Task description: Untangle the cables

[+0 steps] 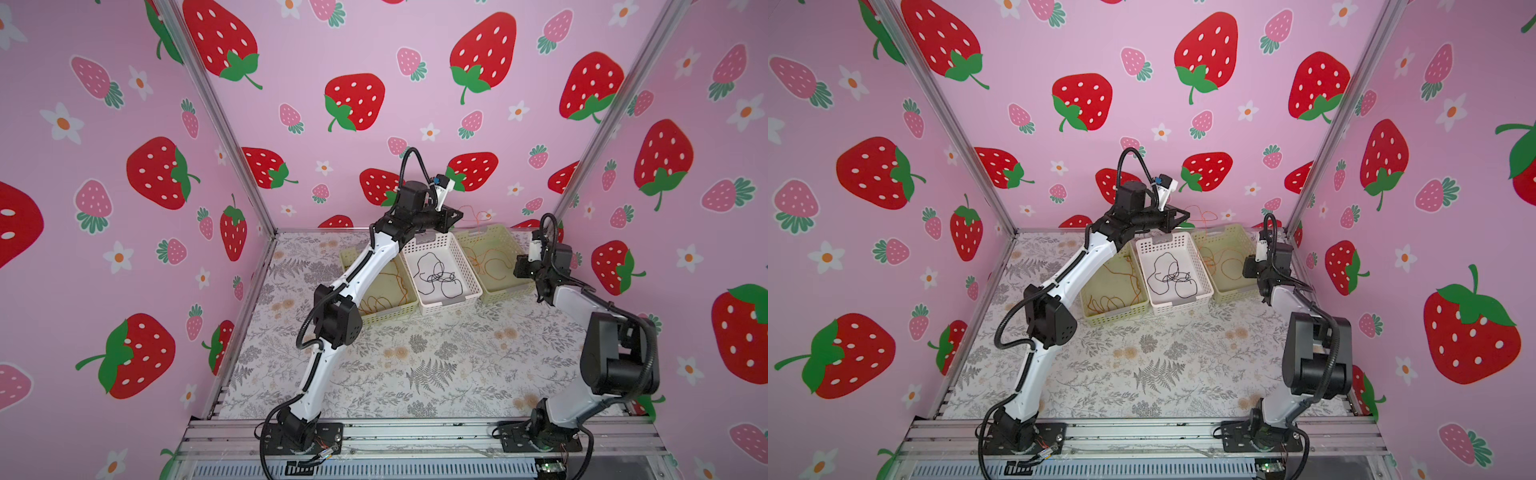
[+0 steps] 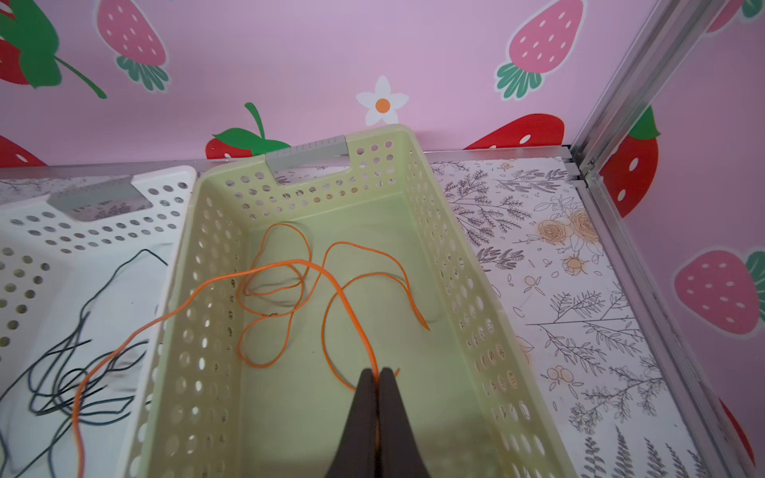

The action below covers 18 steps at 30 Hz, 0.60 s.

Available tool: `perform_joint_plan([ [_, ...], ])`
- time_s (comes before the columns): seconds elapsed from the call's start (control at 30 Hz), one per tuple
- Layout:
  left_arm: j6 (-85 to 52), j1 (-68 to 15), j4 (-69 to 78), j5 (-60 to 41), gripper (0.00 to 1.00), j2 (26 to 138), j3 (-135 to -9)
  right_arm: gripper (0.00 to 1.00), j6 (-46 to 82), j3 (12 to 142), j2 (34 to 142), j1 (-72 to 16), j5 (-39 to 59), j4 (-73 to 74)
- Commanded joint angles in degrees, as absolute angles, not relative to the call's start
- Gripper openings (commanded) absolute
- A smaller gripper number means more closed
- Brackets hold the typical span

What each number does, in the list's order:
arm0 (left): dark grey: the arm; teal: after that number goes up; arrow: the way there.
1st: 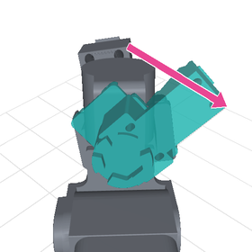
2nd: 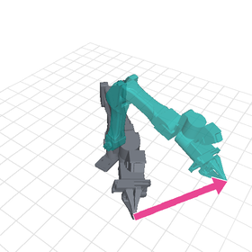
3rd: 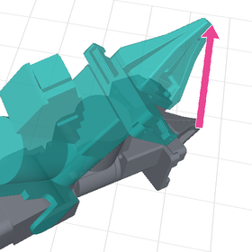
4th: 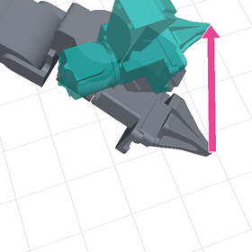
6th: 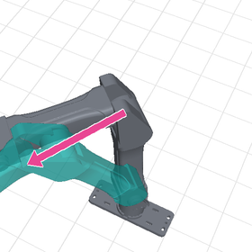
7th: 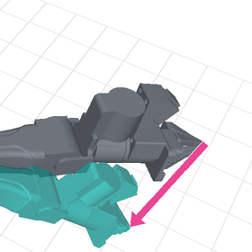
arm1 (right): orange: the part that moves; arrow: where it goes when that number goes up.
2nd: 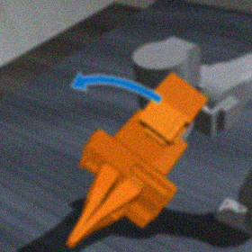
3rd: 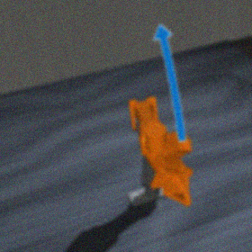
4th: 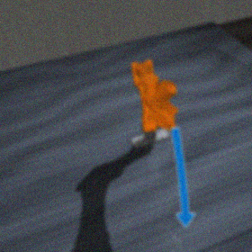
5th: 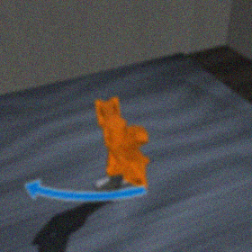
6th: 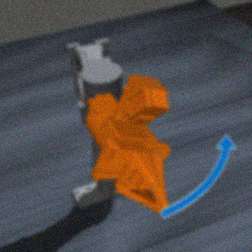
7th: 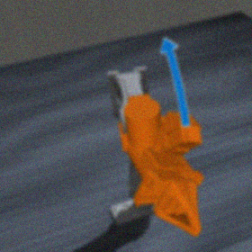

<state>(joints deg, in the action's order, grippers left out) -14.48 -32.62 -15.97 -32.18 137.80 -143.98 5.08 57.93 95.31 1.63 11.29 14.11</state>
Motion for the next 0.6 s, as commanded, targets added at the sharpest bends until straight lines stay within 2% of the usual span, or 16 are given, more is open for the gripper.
perform_joint_plan([
  [0.0,-15.15,-34.72,-11.73,-30.05,0.00,141.95,-148.41,0.00,4.48,60.59,98.55,1.88,11.77,15.90],
  [0.07,-14.61,-36.25,-10.37,-28.27,0.00,145.18,-150.00,0.00,4.48,60.72,100.32,1.88,12.19,17.86],
  [0.13,-15.12,-37.29,-7.84,-26.24,0.00,147.49,-150.34,0.06,4.20,61.07,102.23,1.85,13.44,20.15],
  [0.2,-15.31,-38.11,-5.90,-23.95,0.00,149.55,-151.25,0.18,4.21,62.76,104.20,1.93,14.22,20.22],
  [0.27,-14.70,-38.92,-4.71,-21.46,0.00,151.30,-152.37,0.39,4.04,64.54,105.28,1.92,13.84,18.47],
  [0.37,-13.56,-39.73,-3.78,-18.71,0.00,152.65,-152.34,0.59,5.18,63.78,103.36,2.00,10.47,16.66],
  [0.57,-12.18,-41.98,-4.95,-13.88,0.00,156.30,-151.96,0.78,8.83,57.25,94.81,2.10,2.20,15.16],
])
